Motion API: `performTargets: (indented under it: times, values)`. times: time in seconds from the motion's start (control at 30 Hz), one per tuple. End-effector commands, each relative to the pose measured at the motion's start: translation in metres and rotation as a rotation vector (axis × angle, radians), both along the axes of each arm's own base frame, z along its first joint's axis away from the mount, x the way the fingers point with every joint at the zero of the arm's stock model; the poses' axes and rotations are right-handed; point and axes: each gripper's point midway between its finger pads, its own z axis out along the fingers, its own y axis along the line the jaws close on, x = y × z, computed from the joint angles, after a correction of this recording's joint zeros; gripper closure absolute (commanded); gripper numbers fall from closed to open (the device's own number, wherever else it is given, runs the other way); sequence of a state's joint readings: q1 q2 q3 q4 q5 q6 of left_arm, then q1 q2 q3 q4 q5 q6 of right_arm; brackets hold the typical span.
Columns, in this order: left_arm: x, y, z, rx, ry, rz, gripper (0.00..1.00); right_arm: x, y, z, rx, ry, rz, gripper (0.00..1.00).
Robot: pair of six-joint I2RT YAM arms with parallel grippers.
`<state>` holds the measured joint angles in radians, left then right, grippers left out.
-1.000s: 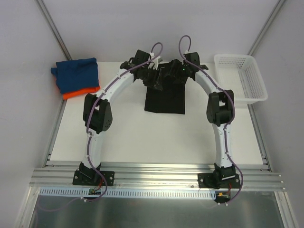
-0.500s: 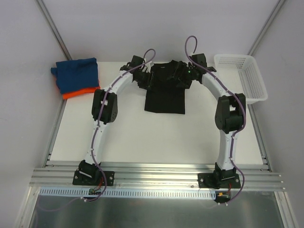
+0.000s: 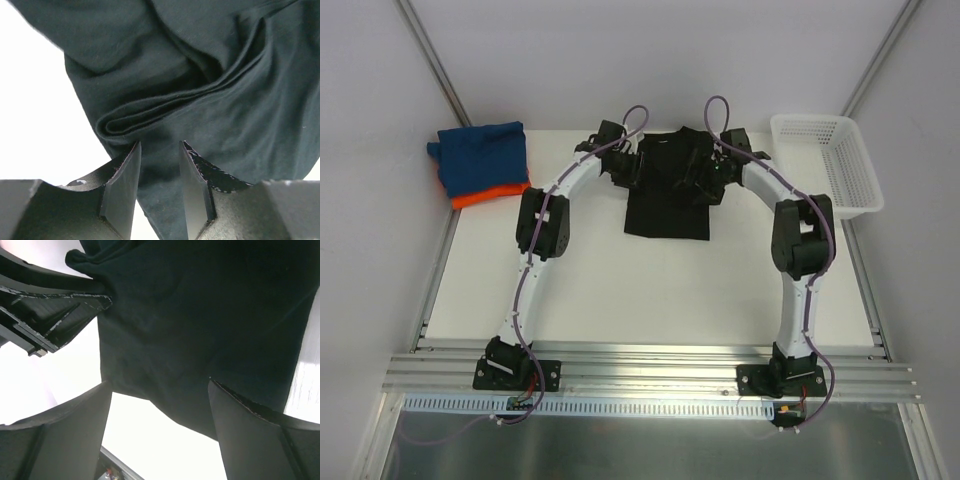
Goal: Fold and stack the t-shirts
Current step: Fold the tshirt
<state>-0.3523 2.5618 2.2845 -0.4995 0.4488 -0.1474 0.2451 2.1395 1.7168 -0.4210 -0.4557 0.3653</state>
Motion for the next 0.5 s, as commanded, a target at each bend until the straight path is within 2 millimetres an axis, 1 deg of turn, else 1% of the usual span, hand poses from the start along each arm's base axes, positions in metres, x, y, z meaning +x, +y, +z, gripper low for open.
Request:
performTargets:
  times: [0.0,0.03,0.07,0.1,0.13,0.17,0.2,0.23,0.27,0.3,0.33,0.37,0.4,0.43,0.47]
  values:
    - [-0.006,0.001,0.019,-0.015,-0.002,0.01,0.63,0.007,0.006,-0.006,-0.018,-0.024,0.038,0.18]
    - [-0.008,0.001,0.022,-0.02,0.0,0.009,0.63,0.013,0.006,-0.005,-0.032,-0.041,0.038,0.18]
    - [-0.013,0.001,0.018,-0.017,0.017,0.006,0.63,0.015,0.005,-0.01,-0.042,-0.038,0.037,0.18]
    - [-0.015,0.002,0.017,-0.015,0.025,0.008,0.63,0.015,0.005,-0.02,-0.05,-0.022,0.042,0.18]
    - [-0.018,0.003,0.019,-0.017,0.034,0.011,0.62,0.016,0.006,-0.024,-0.052,-0.015,0.045,0.18]
    - [-0.023,0.004,0.016,-0.017,0.055,0.012,0.61,0.016,0.006,-0.025,-0.055,-0.011,0.045,0.18]
    - [-0.027,0.005,0.016,-0.018,0.068,0.008,0.61,0.014,0.005,-0.032,-0.06,0.009,0.043,0.18]
    - [-0.031,0.006,0.019,-0.021,0.074,0.006,0.61,0.012,0.006,-0.035,-0.06,0.02,0.047,0.17]
    - [-0.038,0.008,0.013,-0.021,0.101,0.001,0.61,0.007,0.007,-0.04,-0.058,0.041,0.045,0.17]
    - [-0.042,0.008,0.014,-0.021,0.113,0.002,0.61,0.001,0.009,-0.044,-0.058,0.063,0.052,0.17]
    - [-0.045,0.01,0.018,-0.027,0.123,0.008,0.6,-0.004,0.01,-0.047,-0.06,0.079,0.055,0.17]
    - [-0.053,0.013,0.012,-0.025,0.157,0.009,0.6,-0.01,0.009,-0.05,-0.062,0.095,0.057,0.17]
    - [-0.059,0.012,0.013,-0.037,0.175,-0.001,0.6,-0.022,0.01,-0.057,-0.061,0.137,0.062,0.17]
    - [-0.063,0.013,0.017,-0.042,0.18,-0.002,0.6,-0.029,0.01,-0.056,-0.06,0.148,0.064,0.17]
    - [-0.069,0.017,0.011,-0.037,0.21,0.006,0.6,-0.035,0.009,-0.056,-0.06,0.162,0.065,0.17]
